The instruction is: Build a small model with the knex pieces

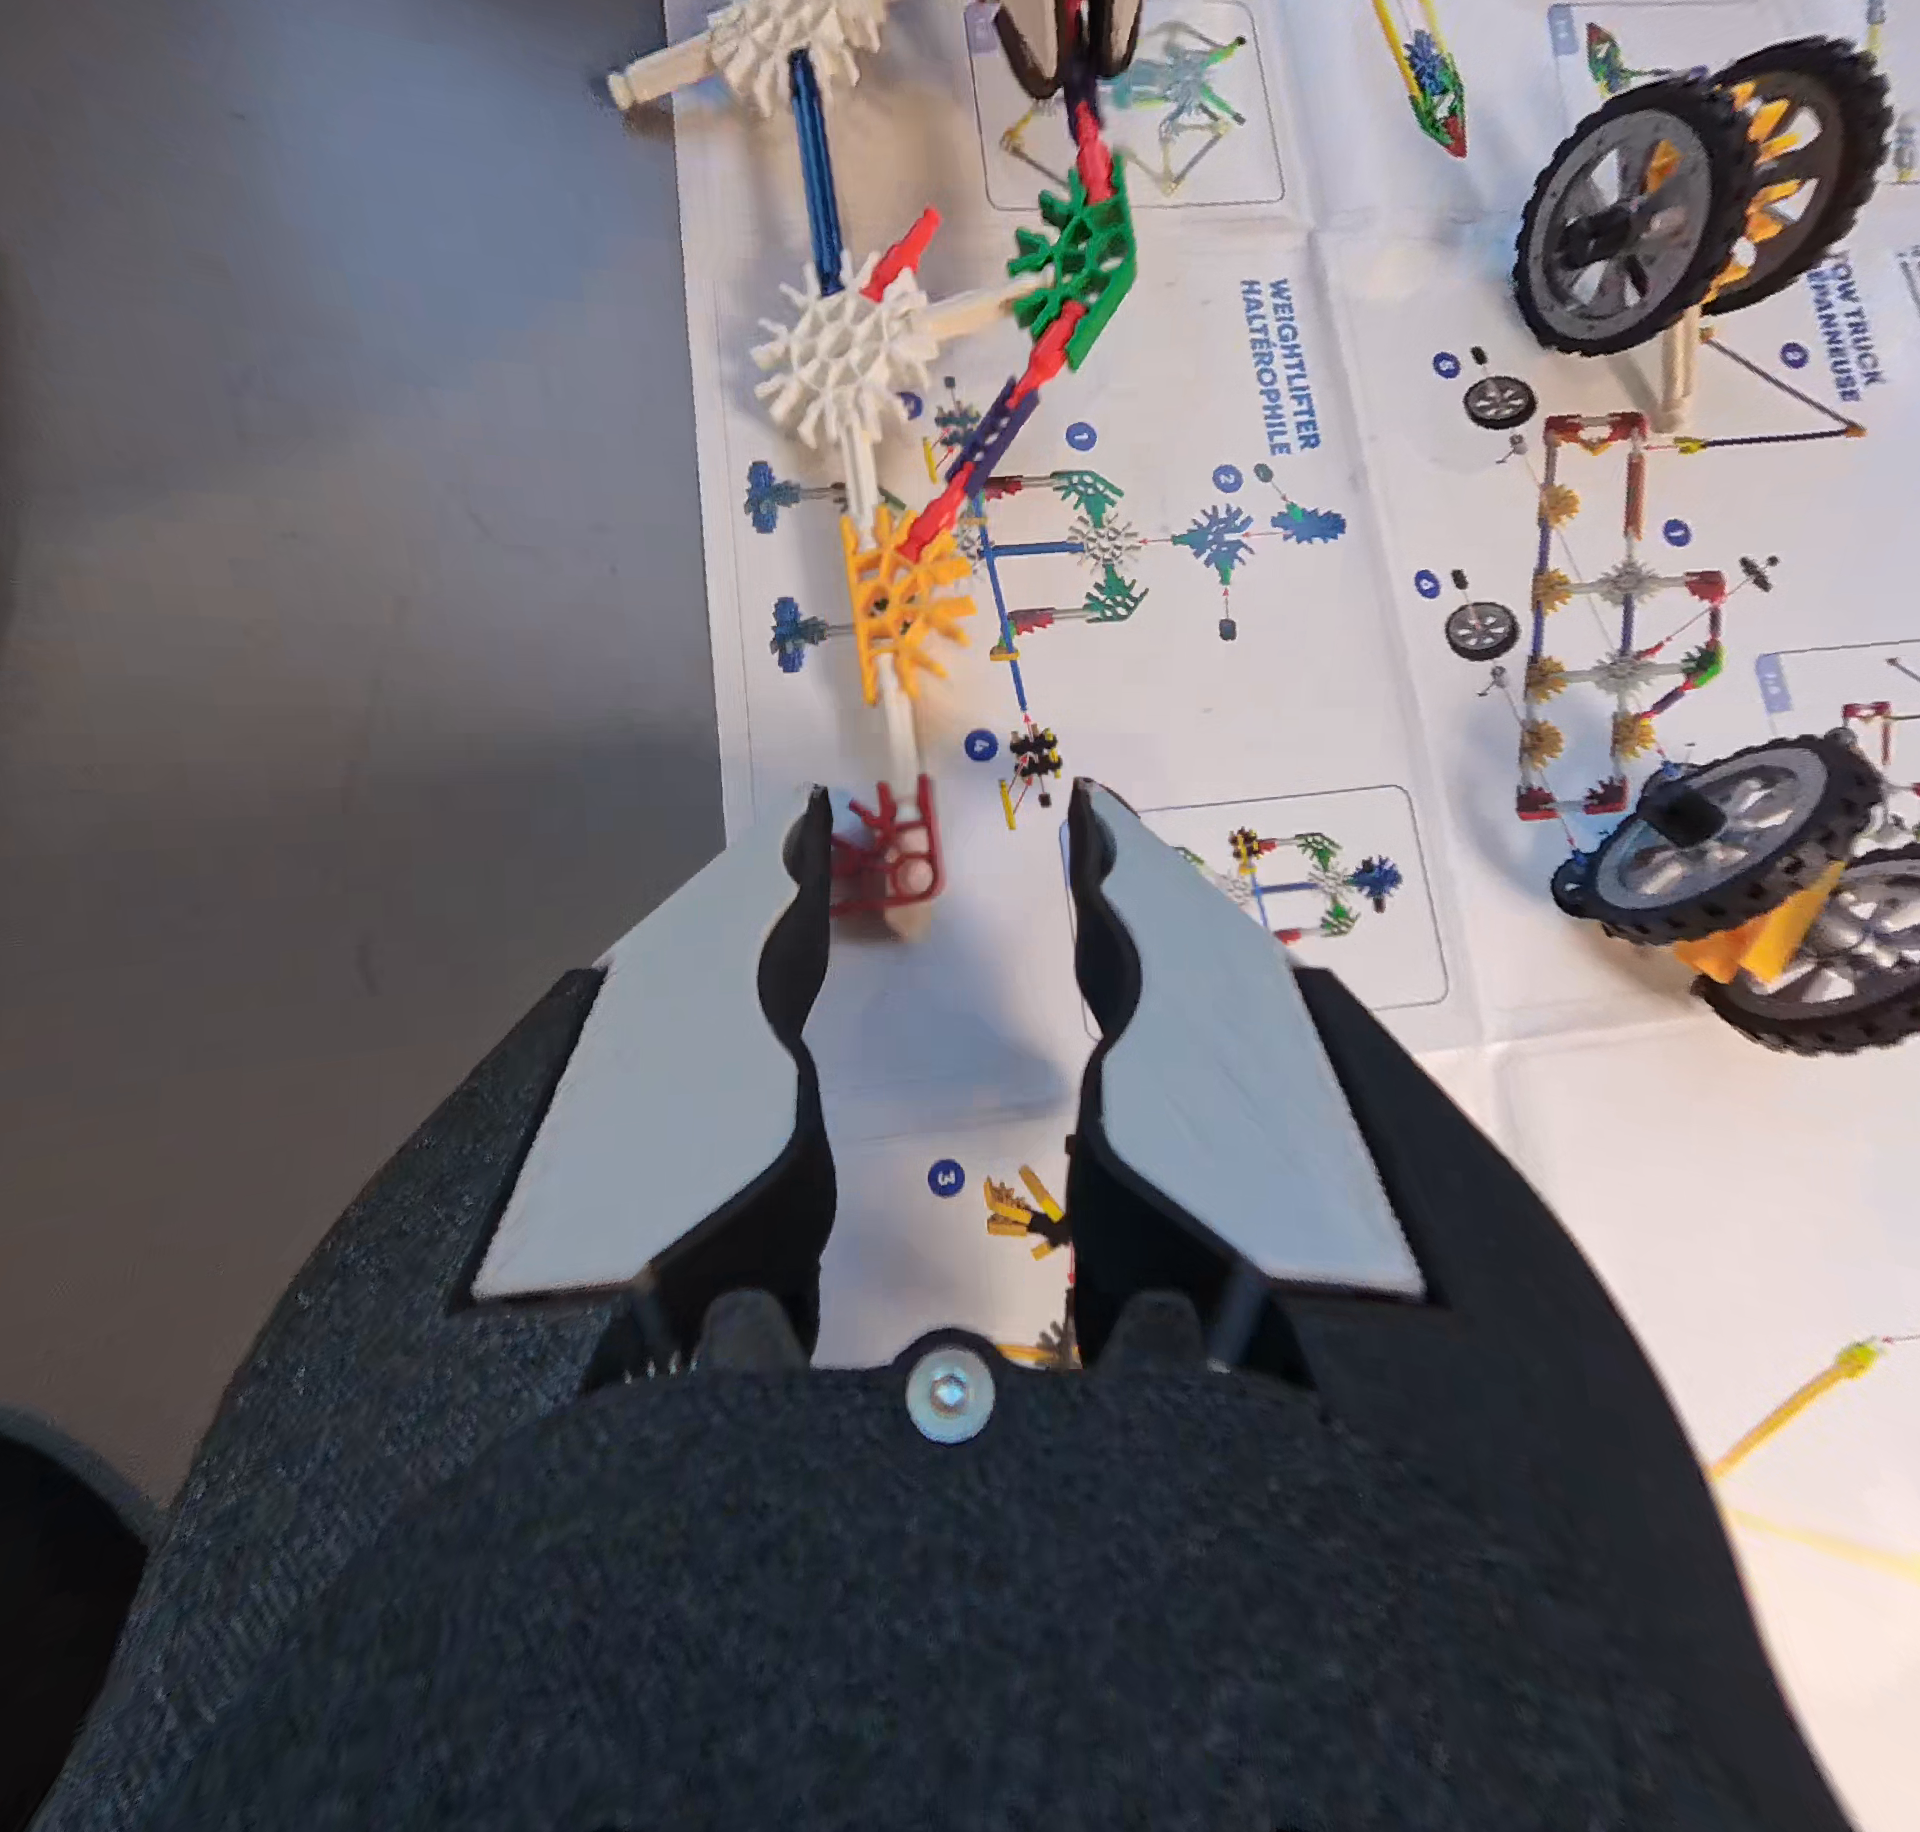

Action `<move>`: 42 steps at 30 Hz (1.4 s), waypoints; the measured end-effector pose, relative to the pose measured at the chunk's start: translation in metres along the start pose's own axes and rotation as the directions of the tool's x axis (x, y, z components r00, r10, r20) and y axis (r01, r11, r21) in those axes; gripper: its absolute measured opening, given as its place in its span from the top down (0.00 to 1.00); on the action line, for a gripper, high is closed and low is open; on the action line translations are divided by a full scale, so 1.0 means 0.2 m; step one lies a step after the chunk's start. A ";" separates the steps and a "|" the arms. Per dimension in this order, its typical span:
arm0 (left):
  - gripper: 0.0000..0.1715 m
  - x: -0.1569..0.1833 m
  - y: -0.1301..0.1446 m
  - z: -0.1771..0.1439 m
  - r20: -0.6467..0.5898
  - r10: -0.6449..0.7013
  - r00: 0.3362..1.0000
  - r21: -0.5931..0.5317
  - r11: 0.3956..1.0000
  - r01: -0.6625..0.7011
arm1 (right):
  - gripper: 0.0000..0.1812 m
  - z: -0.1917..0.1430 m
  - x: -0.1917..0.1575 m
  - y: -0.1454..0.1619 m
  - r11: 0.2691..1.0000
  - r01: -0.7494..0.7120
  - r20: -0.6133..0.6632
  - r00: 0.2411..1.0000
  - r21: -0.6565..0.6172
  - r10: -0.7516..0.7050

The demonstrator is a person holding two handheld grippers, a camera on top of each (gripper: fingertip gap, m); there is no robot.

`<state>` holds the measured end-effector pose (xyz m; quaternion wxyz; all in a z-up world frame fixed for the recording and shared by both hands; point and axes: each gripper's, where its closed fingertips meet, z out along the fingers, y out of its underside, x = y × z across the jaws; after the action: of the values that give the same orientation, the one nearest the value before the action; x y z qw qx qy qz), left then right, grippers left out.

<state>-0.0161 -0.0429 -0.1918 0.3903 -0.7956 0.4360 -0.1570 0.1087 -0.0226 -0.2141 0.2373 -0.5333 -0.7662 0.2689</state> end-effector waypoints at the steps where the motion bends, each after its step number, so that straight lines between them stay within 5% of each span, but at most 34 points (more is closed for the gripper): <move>1: 0.98 -0.01 0.00 -0.01 0.013 0.003 1.000 0.010 1.000 -0.003 | 0.78 0.00 0.00 0.02 1.000 -0.005 0.008 1.000 -0.013 0.005; 4: 0.98 -0.05 -0.02 -0.05 0.030 -0.004 1.000 0.060 0.998 0.002 | 0.87 0.01 -0.02 0.01 1.000 -0.004 0.030 1.000 0.003 0.004; 10: 0.95 -0.07 0.00 -0.04 0.038 -0.038 0.999 0.055 0.998 0.036 | 0.89 -0.01 -0.01 -0.06 0.997 -0.006 0.026 1.000 0.081 0.004; 15: 0.74 -0.03 -0.19 -0.11 -0.066 -0.138 0.988 0.254 0.955 0.151 | 0.89 -0.08 0.02 -0.15 0.985 0.027 -0.026 0.999 0.168 -0.023; 20: 0.70 0.08 -0.39 -0.10 -0.012 0.021 1.000 0.286 0.958 -0.017 | 0.89 -0.13 0.06 -0.28 0.971 0.123 -0.149 0.984 0.207 -0.093; 26: 0.74 0.21 -0.44 0.01 -0.077 0.218 0.973 0.132 0.969 -0.207 | 0.90 -0.20 -0.03 -0.54 0.913 0.357 -0.258 0.917 0.195 -0.304; 27: 0.77 0.23 -0.44 0.01 -0.105 0.241 0.965 0.108 0.967 -0.230 | 1.00 -0.23 -0.04 -0.58 0.903 0.381 -0.276 0.906 0.201 -0.321; 30: 1.00 0.27 -0.43 0.03 -0.163 0.301 0.939 0.070 0.953 -0.294 | 1.00 -0.31 -0.05 -0.67 0.880 0.391 -0.269 0.908 0.269 -0.321; 36: 1.00 0.24 -0.30 0.12 -0.185 0.206 0.961 0.018 0.978 -0.206 | 1.00 -0.24 0.05 -0.52 0.955 0.192 -0.198 0.969 0.225 -0.148; 42: 0.94 0.16 -0.17 0.11 -0.171 0.096 0.981 0.013 0.995 -0.095 | 0.76 0.00 -0.13 -0.30 0.998 -0.043 0.021 0.999 0.043 0.042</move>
<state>0.0359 -0.0475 -0.1833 0.3605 -0.7563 0.5051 -0.2070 0.0763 -0.0647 -0.1768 0.2354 -0.5413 -0.7510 0.2960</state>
